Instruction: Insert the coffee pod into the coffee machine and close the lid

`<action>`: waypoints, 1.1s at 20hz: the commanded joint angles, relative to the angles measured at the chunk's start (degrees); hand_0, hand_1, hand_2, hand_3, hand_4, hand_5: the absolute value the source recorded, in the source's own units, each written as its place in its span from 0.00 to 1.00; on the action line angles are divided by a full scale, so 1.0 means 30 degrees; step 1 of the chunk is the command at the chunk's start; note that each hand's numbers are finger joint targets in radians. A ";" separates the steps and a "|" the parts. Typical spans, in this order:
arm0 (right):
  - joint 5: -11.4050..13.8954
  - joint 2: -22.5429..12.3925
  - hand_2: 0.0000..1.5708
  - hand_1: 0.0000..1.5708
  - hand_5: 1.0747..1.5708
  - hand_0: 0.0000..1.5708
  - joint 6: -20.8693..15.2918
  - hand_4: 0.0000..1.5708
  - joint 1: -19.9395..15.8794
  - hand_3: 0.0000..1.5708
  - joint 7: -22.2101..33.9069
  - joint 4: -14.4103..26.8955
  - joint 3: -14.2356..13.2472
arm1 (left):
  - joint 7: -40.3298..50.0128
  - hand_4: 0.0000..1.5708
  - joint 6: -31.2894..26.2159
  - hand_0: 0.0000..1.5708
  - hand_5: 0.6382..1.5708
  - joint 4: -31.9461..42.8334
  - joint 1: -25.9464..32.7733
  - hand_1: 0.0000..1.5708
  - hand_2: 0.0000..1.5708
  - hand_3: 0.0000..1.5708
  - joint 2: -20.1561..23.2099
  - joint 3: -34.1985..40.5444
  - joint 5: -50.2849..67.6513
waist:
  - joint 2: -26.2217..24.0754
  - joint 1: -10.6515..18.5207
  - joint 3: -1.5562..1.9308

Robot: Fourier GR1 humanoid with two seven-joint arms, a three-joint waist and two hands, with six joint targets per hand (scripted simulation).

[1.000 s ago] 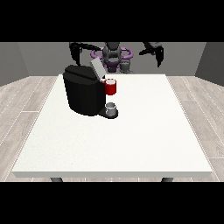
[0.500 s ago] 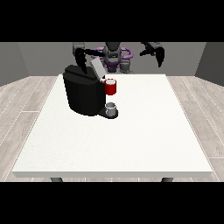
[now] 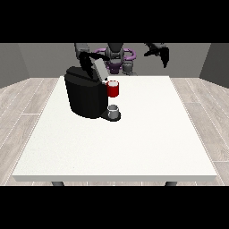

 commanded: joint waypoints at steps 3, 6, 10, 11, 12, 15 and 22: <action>0.0815 0.0578 0.00 0.00 1.00 0.00 -0.0484 0.08 -0.1515 0.00 0.0301 0.0056 0.0976 | -0.0156 0.22 0.0950 0.00 1.00 -0.0055 -0.0128 0.00 0.00 0.00 0.0169 0.0126 -0.0182 | 0.0765 -0.0540 0.0006; 0.0558 0.0221 0.00 0.00 1.00 0.00 0.0179 0.10 -0.3003 0.00 0.1378 -0.0280 0.1034 | 0.0209 0.22 -0.0010 0.00 1.00 0.0366 -0.0812 0.00 0.00 0.00 0.1254 0.0892 0.0523 | 0.0800 -0.0286 0.0001; 0.1472 0.0418 0.00 0.00 1.00 0.00 -0.0353 0.07 -0.3500 0.00 0.1320 -0.0227 0.1681 | 0.0351 0.23 0.0125 0.00 1.00 0.0050 -0.0358 0.00 0.00 0.00 0.0609 0.0085 0.0203 | 0.0776 0.0513 -0.0002; 0.1389 0.0615 0.00 0.00 1.00 0.00 -0.0304 0.07 -0.2946 0.00 0.0366 -0.0151 0.1609 | -0.0464 0.24 0.0077 0.00 1.00 0.0085 0.0154 0.00 0.00 0.00 0.0675 0.0075 0.0163 | 0.1280 0.0381 0.0003; 0.1590 0.0755 0.00 0.00 1.00 0.00 -0.0543 0.00 -0.3551 0.00 0.0811 -0.0186 0.1784 | -0.0568 0.23 0.0362 0.00 1.00 0.0202 0.0253 0.00 0.00 0.00 0.0368 -0.0214 -0.0108 | 0.1187 0.0361 0.0002; 0.2223 0.1220 0.00 0.00 1.00 0.00 -0.0833 0.00 -0.3345 0.00 0.0548 0.0121 0.2375 | -0.0364 0.25 -0.0081 0.00 1.00 -0.0383 0.0445 0.00 0.00 0.00 0.0459 -0.0540 0.0029 | 0.1069 0.0877 0.0003; 0.3422 0.1202 0.00 0.00 1.00 0.00 -0.0908 0.05 -0.6376 0.00 0.1326 0.0272 0.3179 | -0.0851 0.21 0.0790 0.00 1.00 0.0304 -0.0312 0.00 0.00 0.00 0.0357 -0.0332 -0.0238 | 0.2001 0.0895 -0.0004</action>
